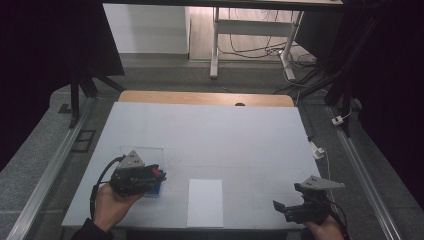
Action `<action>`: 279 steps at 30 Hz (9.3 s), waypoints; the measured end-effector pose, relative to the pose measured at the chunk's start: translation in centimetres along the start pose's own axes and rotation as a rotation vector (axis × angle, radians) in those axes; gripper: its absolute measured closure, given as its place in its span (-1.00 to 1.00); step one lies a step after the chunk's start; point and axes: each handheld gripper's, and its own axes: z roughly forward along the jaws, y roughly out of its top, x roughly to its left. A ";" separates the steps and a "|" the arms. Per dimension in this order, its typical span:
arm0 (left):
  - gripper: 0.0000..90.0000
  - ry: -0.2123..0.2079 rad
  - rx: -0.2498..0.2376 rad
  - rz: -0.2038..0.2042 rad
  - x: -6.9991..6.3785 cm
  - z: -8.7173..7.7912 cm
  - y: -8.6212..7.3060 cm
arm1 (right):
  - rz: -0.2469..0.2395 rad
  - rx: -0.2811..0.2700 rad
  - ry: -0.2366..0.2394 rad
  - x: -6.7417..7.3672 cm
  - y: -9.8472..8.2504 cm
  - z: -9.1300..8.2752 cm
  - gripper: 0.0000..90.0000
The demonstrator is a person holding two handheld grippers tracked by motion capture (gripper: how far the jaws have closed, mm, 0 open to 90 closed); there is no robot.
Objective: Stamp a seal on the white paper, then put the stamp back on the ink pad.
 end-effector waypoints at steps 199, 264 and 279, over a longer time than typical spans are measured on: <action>0.28 -0.106 0.119 0.094 -2.4 4.8 1.3 | -0.009 -0.012 0.008 0.0 -0.1 -0.1 -1.00; 0.28 0.122 0.114 -0.171 6.4 0.0 -4.2 | -0.012 -0.010 0.007 0.1 -0.1 -0.1 -1.00; 0.28 0.145 0.194 -0.128 6.4 1.2 -4.5 | -0.017 -0.004 0.005 0.1 0.0 -0.1 -1.00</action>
